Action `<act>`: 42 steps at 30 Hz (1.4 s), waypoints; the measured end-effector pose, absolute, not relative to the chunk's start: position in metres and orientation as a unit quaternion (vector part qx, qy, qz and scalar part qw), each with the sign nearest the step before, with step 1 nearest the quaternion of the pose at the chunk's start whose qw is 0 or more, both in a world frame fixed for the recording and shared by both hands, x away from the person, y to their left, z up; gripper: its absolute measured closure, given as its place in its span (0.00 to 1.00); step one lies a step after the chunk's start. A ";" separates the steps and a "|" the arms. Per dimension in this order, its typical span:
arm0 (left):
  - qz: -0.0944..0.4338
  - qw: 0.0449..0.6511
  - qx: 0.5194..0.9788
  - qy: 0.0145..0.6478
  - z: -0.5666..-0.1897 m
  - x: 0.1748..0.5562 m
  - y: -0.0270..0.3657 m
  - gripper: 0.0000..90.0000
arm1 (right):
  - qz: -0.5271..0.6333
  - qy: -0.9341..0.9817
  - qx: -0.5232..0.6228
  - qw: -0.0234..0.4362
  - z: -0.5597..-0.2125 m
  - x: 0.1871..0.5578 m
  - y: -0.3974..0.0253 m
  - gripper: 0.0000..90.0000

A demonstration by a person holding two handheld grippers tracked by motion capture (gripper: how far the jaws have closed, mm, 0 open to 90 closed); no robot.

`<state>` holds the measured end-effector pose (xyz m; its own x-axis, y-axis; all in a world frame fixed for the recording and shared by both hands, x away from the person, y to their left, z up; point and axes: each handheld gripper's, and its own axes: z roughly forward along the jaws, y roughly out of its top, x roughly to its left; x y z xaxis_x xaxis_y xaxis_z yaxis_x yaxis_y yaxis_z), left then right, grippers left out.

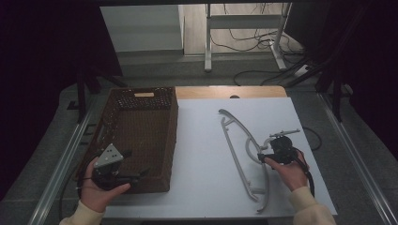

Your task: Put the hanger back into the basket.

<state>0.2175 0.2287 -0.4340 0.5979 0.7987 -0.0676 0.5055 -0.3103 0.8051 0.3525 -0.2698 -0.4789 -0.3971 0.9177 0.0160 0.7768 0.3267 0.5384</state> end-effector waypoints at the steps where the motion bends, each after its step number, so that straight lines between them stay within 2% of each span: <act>1: 0.176 0.418 0.790 0.413 -0.434 0.217 0.229 0.16 | 0.238 0.800 0.530 0.147 -0.479 0.355 -0.269 0.35; 10: 0.177 0.417 0.791 0.412 -0.434 0.217 0.229 0.16 | 0.203 0.796 0.550 0.153 -0.489 0.374 -0.256 0.46; 20: 0.177 0.416 0.791 0.412 -0.435 0.217 0.229 0.16 | 0.165 0.806 0.552 0.134 -0.497 0.379 -0.249 0.61; 31: 0.177 0.415 0.792 0.411 -0.436 0.217 0.229 0.16 | 0.148 0.809 0.556 0.123 -0.494 0.380 -0.245 0.83; 39: 0.179 0.415 0.792 0.411 -0.436 0.217 0.229 0.16 | 0.152 0.802 0.566 0.112 -0.494 0.383 -0.248 0.86; 42: 0.180 0.415 0.792 0.410 -0.435 0.217 0.229 0.16 | 0.149 0.800 0.568 0.121 -0.493 0.383 -0.250 0.91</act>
